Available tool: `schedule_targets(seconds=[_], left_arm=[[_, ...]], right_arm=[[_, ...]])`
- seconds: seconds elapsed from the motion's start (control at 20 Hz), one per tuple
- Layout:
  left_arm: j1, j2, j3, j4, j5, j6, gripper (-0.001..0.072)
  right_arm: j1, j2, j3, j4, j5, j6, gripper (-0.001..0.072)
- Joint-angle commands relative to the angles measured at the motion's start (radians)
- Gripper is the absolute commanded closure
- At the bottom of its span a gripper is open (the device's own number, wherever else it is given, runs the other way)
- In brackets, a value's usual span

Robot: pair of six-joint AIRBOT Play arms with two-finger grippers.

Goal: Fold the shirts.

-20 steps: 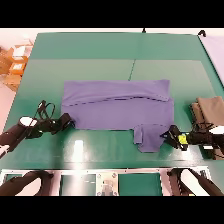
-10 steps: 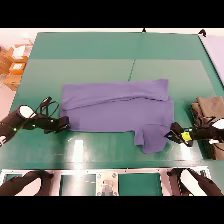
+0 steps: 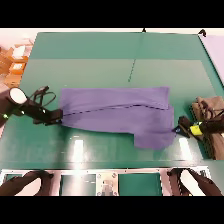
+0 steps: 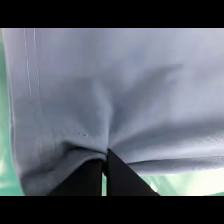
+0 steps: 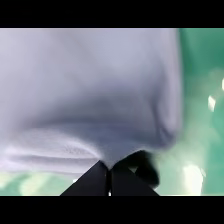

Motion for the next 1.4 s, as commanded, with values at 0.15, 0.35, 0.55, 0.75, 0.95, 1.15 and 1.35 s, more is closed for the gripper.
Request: schedule_targets(seconds=[0.15, 0.35, 0.55, 0.75, 0.95, 1.15, 1.35], left_arm=[[0.000, -0.102, 0.268, 0.005, -0.009, 0.025, 0.0685], [0.000, -0.332, 0.436, -0.045, 0.033, 0.050, 0.0685], [0.000, -0.552, 0.602, -0.063, 0.120, 0.058, 0.0679], [0.001, -0.594, 0.713, -0.009, 0.253, 0.056, 0.0043], [0.000, -0.593, 0.866, 0.150, 0.046, 0.056, 0.0044], [-0.002, -0.594, 0.885, 0.115, -0.053, 0.048, 0.0144], [-0.002, -0.594, 0.885, 0.008, -0.066, 0.050, 0.0688]], right_arm=[[0.100, -0.236, 0.346, 0.138, -0.072, -0.010, 0.0694], [0.163, -0.499, 0.563, 0.145, -0.133, 0.021, 0.0694], [0.178, -0.772, 0.748, 0.157, -0.166, 0.032, 0.0664], [0.136, -0.913, 0.901, 0.159, -0.117, 0.006, 0.0402], [0.032, -0.902, 0.943, 0.111, 0.065, -0.156, 0.0165], [-0.037, -0.913, 0.822, 0.081, 0.078, -0.274, 0.0105], [-0.034, -1.007, 0.801, 0.216, 0.070, -0.404, 0.0104]])
